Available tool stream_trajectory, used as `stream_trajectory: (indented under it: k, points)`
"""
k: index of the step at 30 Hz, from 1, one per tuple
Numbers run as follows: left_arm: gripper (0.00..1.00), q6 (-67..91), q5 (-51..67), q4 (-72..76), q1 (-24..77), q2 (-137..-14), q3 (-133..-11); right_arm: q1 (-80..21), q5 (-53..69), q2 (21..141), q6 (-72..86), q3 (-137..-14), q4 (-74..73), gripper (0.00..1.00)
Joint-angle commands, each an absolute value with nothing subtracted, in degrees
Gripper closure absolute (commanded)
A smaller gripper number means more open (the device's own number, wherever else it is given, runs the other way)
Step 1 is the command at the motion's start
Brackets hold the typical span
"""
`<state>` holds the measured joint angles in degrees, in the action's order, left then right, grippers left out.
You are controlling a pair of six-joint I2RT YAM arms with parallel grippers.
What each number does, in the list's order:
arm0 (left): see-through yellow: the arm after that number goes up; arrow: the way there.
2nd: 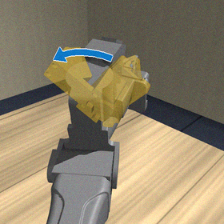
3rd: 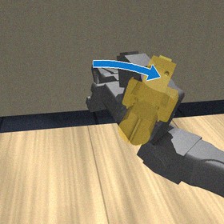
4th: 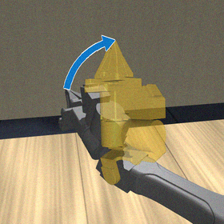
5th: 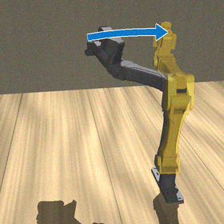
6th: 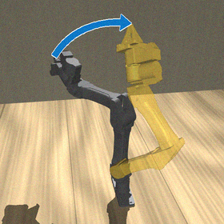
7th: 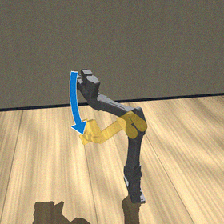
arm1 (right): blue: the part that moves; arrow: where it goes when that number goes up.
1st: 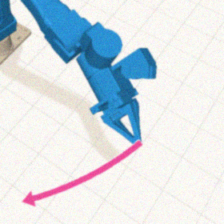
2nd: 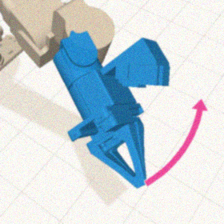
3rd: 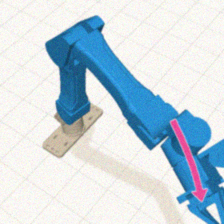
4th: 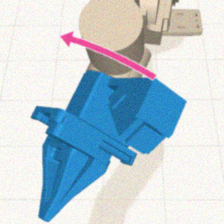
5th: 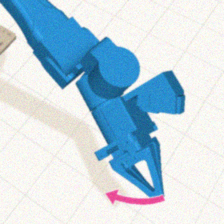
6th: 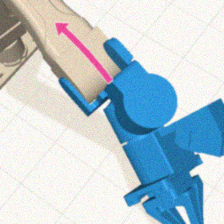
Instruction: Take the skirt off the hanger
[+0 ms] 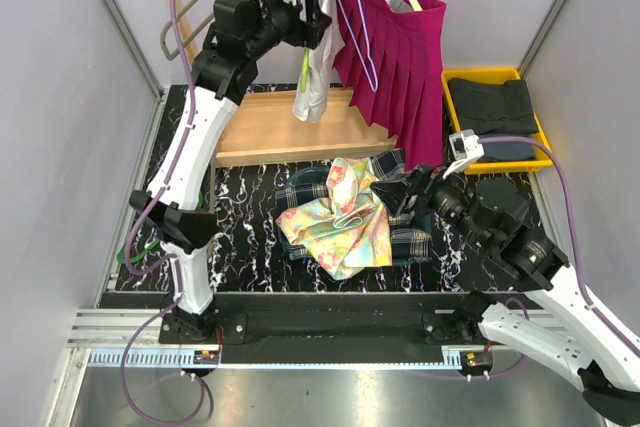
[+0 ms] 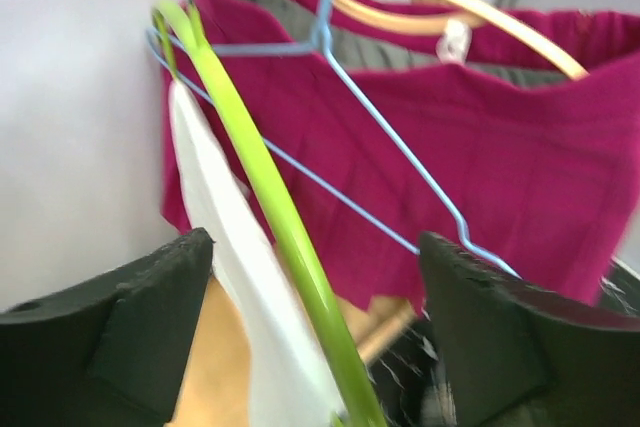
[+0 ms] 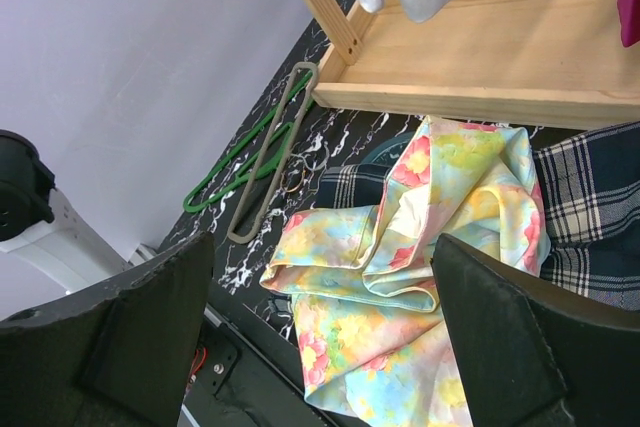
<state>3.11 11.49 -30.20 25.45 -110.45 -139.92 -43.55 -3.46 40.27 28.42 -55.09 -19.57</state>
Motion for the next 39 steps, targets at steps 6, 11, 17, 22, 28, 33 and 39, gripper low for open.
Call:
stream_trajectory:
  k: [6, 11, 17, 22, 28, 33, 39]
  points:
    - [0.79, -3.69, 6.86, -18.81, 25.75, -113.73, -140.98, -43.59, -4.75, 37.27, 28.92, -55.72, -17.23, 0.03]
    - [0.73, -5.09, 7.56, -18.90, 25.75, -112.50, -138.60, -43.59, -4.75, 36.47, 28.83, -55.55, -17.49, 0.04]
    - [0.98, -6.94, 4.23, -17.67, 25.75, -110.92, -137.90, -43.59, -3.96, 36.30, 29.18, -54.67, -17.40, 0.05]
    - [1.00, -10.37, 0.62, -13.63, 25.66, -106.36, -133.78, -43.51, -2.99, 36.21, 29.53, -54.14, -16.70, 0.05]
    - [1.00, -13.27, -1.93, -10.11, 25.14, -100.99, -132.36, -43.51, -1.32, 36.56, 30.41, -53.44, -15.30, 0.07]
    - [1.00, -12.04, -3.34, -9.41, 23.73, -95.90, -130.70, -43.59, -0.62, 36.47, 30.85, -53.00, -15.12, 0.08]
    - [1.00, -10.99, -4.31, -11.77, 22.50, -86.41, -121.13, -43.59, -0.53, 36.03, 30.85, -53.00, -15.38, 0.08]
